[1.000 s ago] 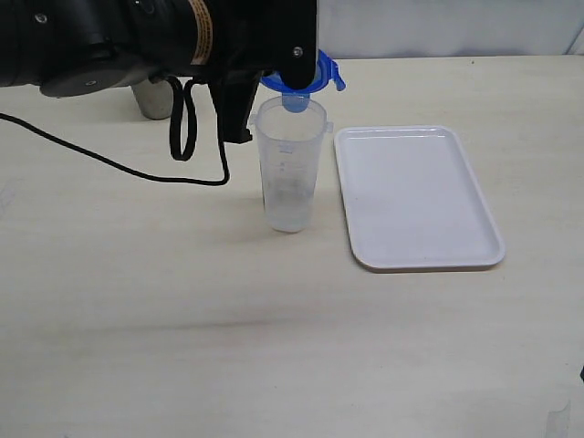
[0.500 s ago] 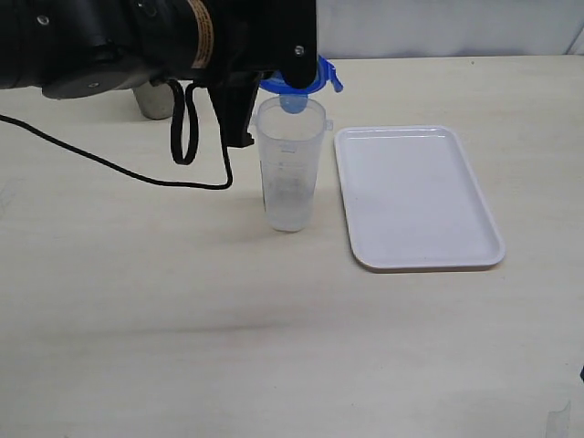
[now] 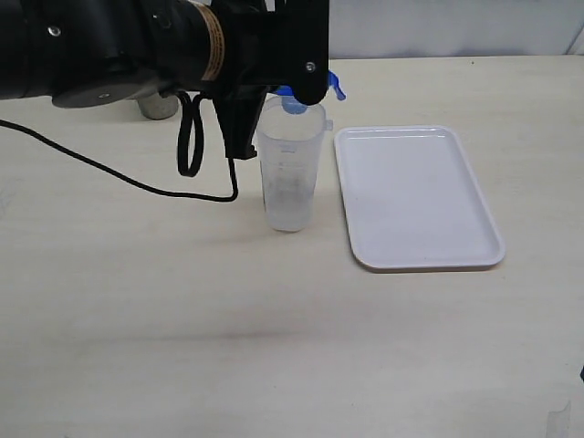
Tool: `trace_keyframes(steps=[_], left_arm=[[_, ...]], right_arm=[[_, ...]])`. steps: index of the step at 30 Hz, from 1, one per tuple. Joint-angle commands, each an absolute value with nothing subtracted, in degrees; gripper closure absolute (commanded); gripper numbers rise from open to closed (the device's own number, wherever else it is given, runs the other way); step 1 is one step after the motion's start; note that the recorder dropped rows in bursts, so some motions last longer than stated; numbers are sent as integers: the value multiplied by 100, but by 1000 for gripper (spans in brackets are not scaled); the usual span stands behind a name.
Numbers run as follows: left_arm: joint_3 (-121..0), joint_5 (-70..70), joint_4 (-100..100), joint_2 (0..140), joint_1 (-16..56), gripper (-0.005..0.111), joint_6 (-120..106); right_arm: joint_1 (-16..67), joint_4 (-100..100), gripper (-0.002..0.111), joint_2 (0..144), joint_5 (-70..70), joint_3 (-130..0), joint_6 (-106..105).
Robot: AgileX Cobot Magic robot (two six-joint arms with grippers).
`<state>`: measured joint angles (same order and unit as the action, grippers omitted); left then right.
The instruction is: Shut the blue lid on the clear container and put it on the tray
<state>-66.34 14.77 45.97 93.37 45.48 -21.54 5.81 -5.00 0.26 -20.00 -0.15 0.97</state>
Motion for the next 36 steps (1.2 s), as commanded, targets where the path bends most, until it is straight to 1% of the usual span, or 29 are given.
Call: trace_keyframes(steps=[1,13,21,26,36], left_arm=[[-6644,1479,4659,9296,4722,107,-2080],[-6644,1891,4577,9296,4736,107,-2080],[-6644,2130,4583,9296,4998,107,-2080],[-6644,2413,4534,9296,4998,107,-2080],[-6644,2519,3970,9296,4998,107,-2080]], right_arm=[[548,-498,104,0,-1985,0,64],[548,-498,104,0,-1985,0,64],[548,-498,104,0,-1985,0,64],[548,-498,104,0,-1985,0,64],[548,-498,104,0,-1985,0,64]])
